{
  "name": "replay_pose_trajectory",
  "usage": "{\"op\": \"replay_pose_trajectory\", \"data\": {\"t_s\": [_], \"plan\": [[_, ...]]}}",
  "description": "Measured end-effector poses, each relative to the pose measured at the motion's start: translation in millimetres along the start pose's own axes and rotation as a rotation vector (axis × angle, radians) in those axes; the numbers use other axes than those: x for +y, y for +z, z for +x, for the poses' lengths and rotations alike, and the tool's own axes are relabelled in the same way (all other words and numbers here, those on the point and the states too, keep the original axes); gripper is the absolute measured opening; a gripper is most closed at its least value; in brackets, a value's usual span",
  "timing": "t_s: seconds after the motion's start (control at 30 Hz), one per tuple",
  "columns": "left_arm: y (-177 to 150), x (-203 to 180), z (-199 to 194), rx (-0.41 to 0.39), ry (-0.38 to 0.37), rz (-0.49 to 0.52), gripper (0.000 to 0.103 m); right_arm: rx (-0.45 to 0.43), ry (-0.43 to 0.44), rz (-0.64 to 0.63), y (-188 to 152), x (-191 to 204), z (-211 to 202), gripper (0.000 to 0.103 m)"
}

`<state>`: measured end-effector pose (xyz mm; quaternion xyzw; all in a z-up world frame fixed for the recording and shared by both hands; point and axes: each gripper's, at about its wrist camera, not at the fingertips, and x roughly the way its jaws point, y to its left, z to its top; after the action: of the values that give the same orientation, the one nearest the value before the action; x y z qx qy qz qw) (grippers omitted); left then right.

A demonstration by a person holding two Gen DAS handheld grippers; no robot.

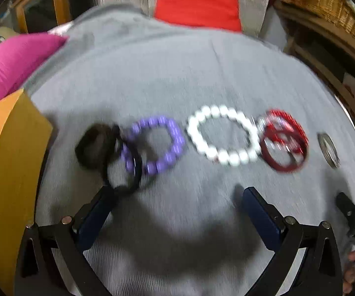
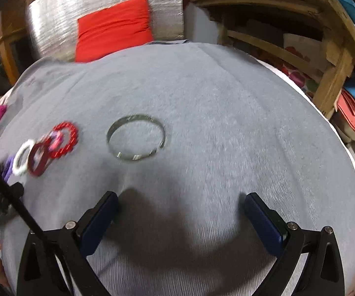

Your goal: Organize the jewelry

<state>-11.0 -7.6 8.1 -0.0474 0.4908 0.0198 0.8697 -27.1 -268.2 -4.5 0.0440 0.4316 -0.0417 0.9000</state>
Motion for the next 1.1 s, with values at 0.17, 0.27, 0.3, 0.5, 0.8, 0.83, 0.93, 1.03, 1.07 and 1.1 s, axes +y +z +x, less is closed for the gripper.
{"op": "replay_pose_trajectory", "data": {"t_s": [0.17, 0.27, 0.3, 0.5, 0.8, 0.83, 0.93, 1.03, 1.07, 1.1], "plan": [[-30.0, -6.6, -56.7, -0.054, 0.085, 0.057, 0.103, 0.037, 0.07, -0.014, -14.7, -8.0, -31.9, 0.103], [-47.7, -5.5, -110.8, -0.171, 0.162, 0.044, 0.103, -0.019, 0.087, -0.013, -21.3, -12.7, -71.7, 0.103], [-52.4, -6.5, -128.2, -0.204, 0.177, 0.041, 0.103, -0.036, 0.095, -0.013, -23.1, -14.2, -82.6, 0.103], [-68.5, -13.8, -217.3, -0.368, 0.217, 0.031, 0.103, -0.169, 0.137, -0.048, -23.9, -7.9, -169.3, 0.103], [-84.3, -27.8, -279.7, -0.47, 0.186, 0.03, 0.103, -0.259, 0.158, -0.088, -36.0, 10.6, -243.9, 0.103], [-85.4, -28.4, -286.2, -0.475, 0.185, 0.033, 0.103, -0.262, 0.156, -0.091, -35.7, 12.5, -245.2, 0.103], [-87.7, -27.4, -295.2, -0.486, 0.19, 0.028, 0.103, -0.271, 0.146, -0.099, -37.6, 15.7, -250.9, 0.103], [-91.1, -28.5, -299.9, -0.5, 0.2, 0.032, 0.103, -0.271, 0.155, -0.086, -38.1, 15.2, -251.4, 0.103], [-91.6, -28.4, -300.4, -0.502, 0.203, 0.033, 0.103, -0.271, 0.156, -0.081, -38.3, 15.4, -251.3, 0.103], [-91.3, -28.0, -299.9, -0.502, 0.203, 0.035, 0.103, -0.269, 0.157, -0.08, -39.0, 14.3, -250.8, 0.103]]}}
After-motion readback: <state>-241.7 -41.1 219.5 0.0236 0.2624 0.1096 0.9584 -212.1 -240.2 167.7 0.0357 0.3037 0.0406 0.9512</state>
